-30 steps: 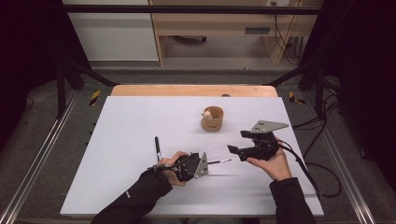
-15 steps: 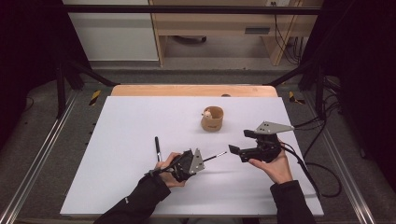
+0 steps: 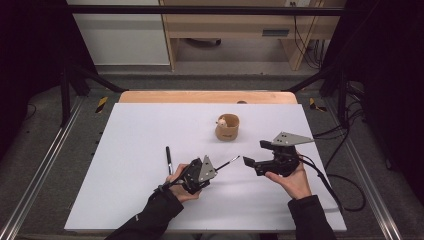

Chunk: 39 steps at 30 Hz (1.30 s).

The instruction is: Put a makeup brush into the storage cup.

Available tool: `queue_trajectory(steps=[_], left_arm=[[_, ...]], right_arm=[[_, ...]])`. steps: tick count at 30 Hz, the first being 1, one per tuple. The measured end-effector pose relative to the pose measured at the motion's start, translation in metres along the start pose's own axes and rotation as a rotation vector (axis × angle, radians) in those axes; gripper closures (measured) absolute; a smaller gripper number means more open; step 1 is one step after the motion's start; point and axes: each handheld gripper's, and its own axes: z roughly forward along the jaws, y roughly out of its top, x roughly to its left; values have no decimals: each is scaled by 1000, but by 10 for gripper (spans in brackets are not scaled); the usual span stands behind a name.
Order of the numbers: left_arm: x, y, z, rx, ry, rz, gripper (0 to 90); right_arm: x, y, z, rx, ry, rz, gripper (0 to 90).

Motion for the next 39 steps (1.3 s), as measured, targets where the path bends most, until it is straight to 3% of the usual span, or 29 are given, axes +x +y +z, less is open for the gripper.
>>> queue_trajectory(steps=[1, 4, 5, 16, 23, 36, 39], left_arm=[[0, 0, -1, -10, 11, -23, 847], [1, 0, -2, -19, 18, -42, 847], [1, 0, -2, -38, 23, -76, 847], [-1, 6, -3, -78, 66, -149, 847], [-2, 10, 0, -103, 101, -201, 847], [-10, 17, 6, -171, 118, -274, 847], [-13, 18, 8, -178, 126, -287, 847]], right_arm=[[0, -1, 1, -6, 2, 4, 142], [0, -2, 1, -11, 0, 10, 142], [0, -2, 2, -21, -1, 21, 142], [2, -4, 7, -25, 5, 51, 144], [4, -5, 9, -57, 40, 77, 159], [7, -7, 15, -72, 40, 106, 183], [8, -7, 17, -77, 45, 132, 202]])
